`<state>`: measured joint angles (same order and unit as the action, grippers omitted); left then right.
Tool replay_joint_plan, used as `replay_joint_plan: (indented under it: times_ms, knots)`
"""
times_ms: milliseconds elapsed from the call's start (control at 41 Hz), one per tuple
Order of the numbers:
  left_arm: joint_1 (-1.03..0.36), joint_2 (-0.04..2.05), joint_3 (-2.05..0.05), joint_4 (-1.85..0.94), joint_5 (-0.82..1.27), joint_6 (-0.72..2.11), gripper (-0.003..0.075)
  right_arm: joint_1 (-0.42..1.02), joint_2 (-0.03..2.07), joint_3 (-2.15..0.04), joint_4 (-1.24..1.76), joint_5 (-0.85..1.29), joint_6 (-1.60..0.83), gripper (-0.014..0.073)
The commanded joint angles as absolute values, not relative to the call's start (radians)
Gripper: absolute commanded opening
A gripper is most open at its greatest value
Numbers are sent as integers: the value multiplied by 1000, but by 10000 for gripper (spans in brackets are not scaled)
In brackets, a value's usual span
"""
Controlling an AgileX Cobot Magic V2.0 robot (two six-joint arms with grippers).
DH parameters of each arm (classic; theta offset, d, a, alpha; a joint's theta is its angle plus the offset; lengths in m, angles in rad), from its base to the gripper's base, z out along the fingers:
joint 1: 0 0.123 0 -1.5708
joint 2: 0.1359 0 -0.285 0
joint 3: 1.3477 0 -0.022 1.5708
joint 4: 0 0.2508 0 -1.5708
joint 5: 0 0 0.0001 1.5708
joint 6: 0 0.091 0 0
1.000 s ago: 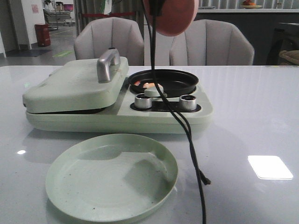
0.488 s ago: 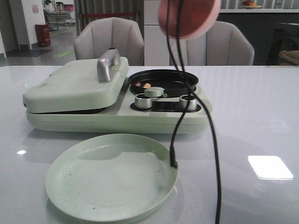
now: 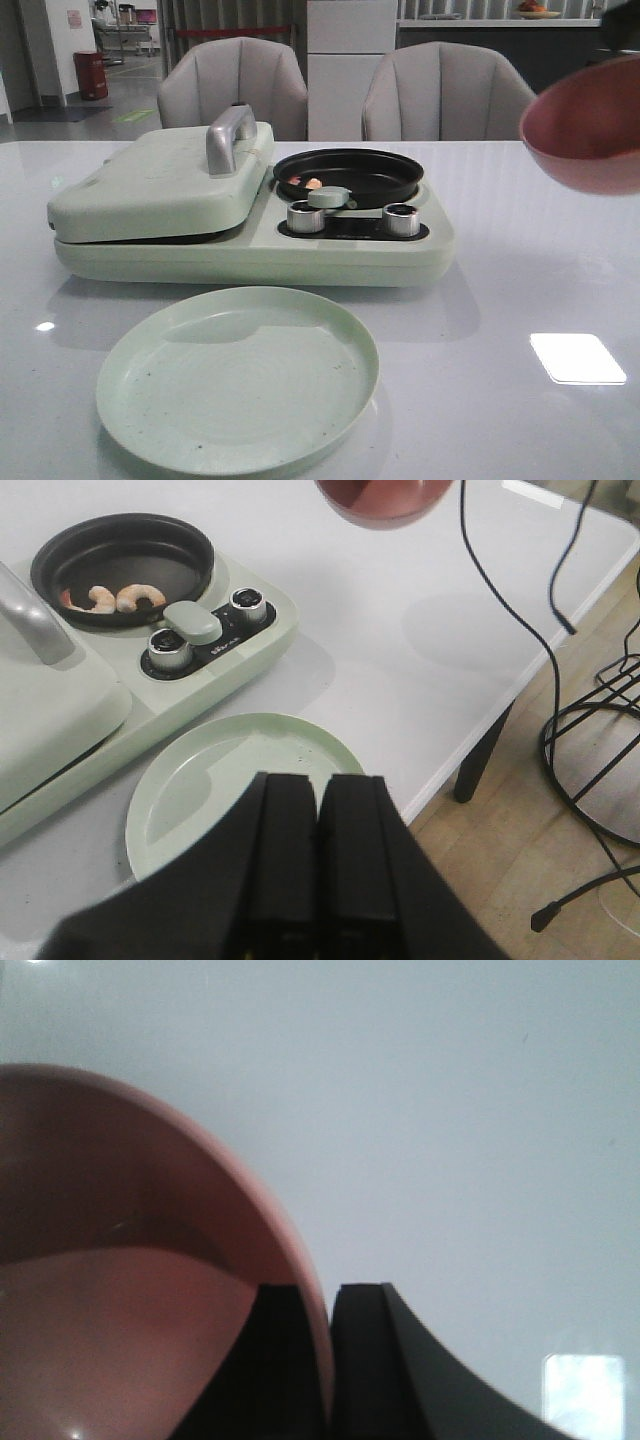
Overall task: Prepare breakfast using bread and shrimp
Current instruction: 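Return the pink bowl to the table with the right gripper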
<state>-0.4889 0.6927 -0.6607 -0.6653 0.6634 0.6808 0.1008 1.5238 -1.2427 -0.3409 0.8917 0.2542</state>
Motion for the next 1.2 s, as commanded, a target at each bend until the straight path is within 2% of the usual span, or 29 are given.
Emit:
replay_joint_plan:
  times_ms: [0,195,439,488,537,659,732,927,1171]
  knots:
    - [-495,691,-688,-698,605,679,98,0,1471,-1160,-183,755,125,17]
    - [-495,691,-688,-704,605,679,98,-115,1490,-991,37,576,-29,17]
    - [-495,691,-688,-705,605,679,98,-115,1600,-942,83,474,-38,31]
    - [-495,691,-688,-705,605,679,98,-115,1618,-944,89,472,-38,76]
    - [-495,691,-688,-705,605,679,98,-115,1628,-944,89,476,-38,157]
    - [-495,691,-688,-705,607,679,98,-115,1620,-949,89,480,-38,398]
    - [-495,691,-688,-705,607,679,98,-115,1593,-959,89,496,-38,452]
    - [-495,691,-688,-705,609,679,98,-101,1430,-972,87,544,-38,447]
    - [-495,691,-688,-705,609,679,98,69,1154,-936,66,605,-45,447]
